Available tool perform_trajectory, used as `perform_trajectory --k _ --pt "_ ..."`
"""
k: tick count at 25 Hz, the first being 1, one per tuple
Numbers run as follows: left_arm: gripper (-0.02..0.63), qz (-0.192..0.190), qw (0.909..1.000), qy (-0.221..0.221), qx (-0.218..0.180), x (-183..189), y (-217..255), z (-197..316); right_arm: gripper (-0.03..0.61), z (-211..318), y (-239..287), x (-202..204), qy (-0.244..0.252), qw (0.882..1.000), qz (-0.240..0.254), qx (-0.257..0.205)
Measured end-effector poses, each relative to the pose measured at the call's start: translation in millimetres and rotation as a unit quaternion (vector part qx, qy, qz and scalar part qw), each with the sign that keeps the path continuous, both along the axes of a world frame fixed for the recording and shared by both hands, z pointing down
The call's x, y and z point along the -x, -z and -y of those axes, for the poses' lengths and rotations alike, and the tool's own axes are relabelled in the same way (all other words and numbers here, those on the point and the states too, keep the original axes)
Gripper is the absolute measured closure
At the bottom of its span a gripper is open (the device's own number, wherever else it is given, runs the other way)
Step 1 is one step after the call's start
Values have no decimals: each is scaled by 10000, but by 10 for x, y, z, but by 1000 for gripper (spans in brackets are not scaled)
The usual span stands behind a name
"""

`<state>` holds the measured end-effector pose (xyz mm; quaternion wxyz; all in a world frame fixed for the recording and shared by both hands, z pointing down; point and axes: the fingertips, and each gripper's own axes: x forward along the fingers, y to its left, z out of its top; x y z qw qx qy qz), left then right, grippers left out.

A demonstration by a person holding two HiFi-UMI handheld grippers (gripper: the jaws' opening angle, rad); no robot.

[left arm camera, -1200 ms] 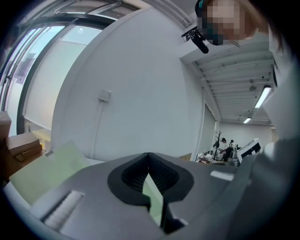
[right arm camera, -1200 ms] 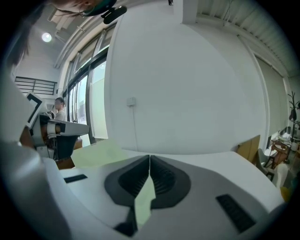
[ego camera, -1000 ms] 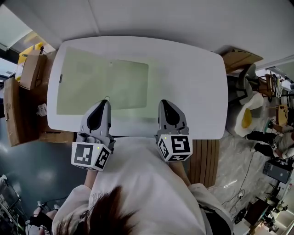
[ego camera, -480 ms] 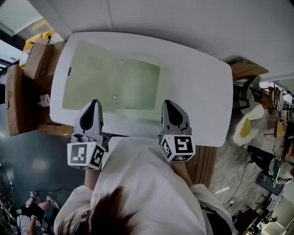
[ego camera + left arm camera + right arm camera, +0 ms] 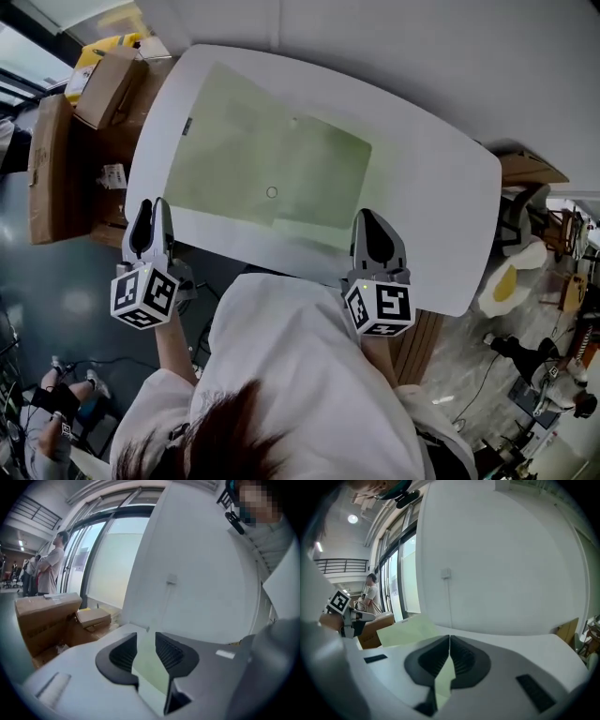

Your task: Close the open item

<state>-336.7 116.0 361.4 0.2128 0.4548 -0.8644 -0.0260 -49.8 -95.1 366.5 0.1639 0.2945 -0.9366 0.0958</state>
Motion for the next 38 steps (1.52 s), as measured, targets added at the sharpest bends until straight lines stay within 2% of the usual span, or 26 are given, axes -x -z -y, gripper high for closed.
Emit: perform_trajectory --k 3,7,11,16,23,29,38 --pt "473 -530 9986 48 64 95 -291 -108 568 -78 22 150 120 9999 11 -7" --pt "449 -1118 9936 137 75 146 -603 -123 568 -114 38 206 161 9999 3 10" --pt "446 -1381 9901 157 177 197 -844 -78 568 -78 45 160 50 10000 -15 25" --pt "446 -1730 9847 96 -176 213 -952 66 568 -54 34 111 -96 10000 -22 11" --pt "453 -1653 9858 -18 -294 213 -905 175 568 2 43 67 -269 9996 -34 -28" --pt "556 -1523 9880 8 -268 225 -892 178 568 9 17 126 -248 9997 -41 -8" --pt "601 -1506 9872 -95 -512 117 -782 234 568 -22 16 112 -276 9996 -31 -36"
